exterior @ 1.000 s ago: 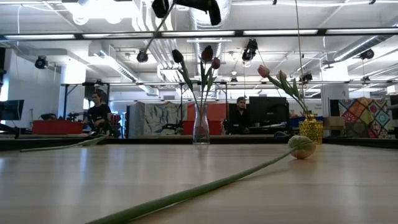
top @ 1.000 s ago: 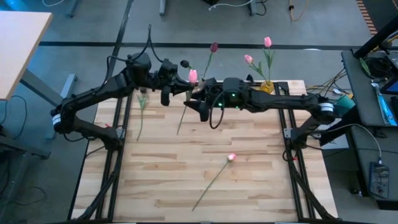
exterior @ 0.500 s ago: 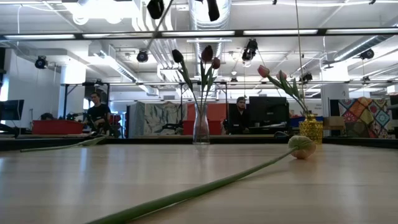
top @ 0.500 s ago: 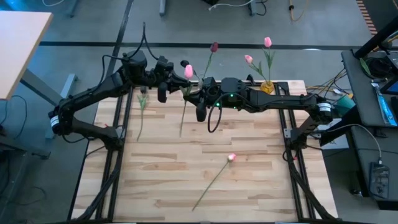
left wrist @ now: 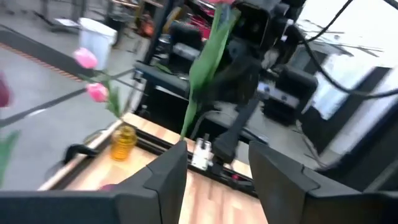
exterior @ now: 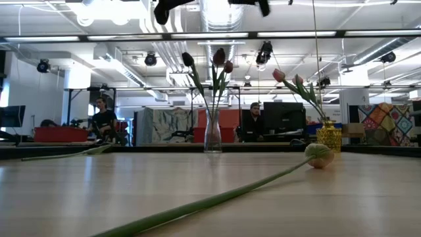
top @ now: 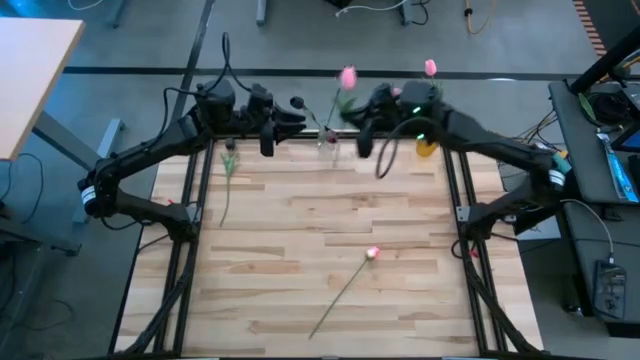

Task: Sort flowers into vase by color
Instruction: Put the left pink tulip into the yellow crystal vase

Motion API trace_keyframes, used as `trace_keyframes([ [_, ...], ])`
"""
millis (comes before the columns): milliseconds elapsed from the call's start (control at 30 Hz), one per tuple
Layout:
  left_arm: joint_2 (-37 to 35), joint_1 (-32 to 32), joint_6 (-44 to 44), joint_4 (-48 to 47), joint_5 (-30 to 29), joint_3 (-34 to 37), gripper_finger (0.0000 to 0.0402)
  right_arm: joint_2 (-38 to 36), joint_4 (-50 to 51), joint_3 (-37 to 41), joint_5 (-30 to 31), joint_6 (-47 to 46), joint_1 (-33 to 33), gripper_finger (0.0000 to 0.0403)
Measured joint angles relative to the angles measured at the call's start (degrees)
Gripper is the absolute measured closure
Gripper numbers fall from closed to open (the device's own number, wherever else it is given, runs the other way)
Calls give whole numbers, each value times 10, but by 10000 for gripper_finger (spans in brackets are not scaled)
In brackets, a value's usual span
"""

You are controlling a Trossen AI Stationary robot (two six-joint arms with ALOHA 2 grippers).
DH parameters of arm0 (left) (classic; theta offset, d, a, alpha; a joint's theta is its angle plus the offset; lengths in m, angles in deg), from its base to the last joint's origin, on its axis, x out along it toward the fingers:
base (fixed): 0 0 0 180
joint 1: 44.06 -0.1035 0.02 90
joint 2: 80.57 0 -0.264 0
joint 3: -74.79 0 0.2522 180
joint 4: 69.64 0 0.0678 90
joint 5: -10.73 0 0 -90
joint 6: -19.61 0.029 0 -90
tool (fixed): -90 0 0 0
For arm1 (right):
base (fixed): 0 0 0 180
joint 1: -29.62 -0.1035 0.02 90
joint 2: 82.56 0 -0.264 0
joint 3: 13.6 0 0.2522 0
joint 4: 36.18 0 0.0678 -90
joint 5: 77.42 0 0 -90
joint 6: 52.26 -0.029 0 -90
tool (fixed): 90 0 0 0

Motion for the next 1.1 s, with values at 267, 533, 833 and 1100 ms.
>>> trace_keyframes([
  [267, 1, 0, 14, -1, -57, 1, 253, -94, 127, 38, 78, 81, 101, 390],
  [533, 2, 0, 19, -4, -85, 1, 260, -169, 110, 154, 250, 117, 167, 390],
  [833, 2, -1, 18, -4, -98, 1, 260, -180, 2, 268, 341, 114, 214, 391],
  [1100, 2, -2, 10, -5, -100, 1, 260, -180, -13, 285, 344, 110, 226, 391],
])
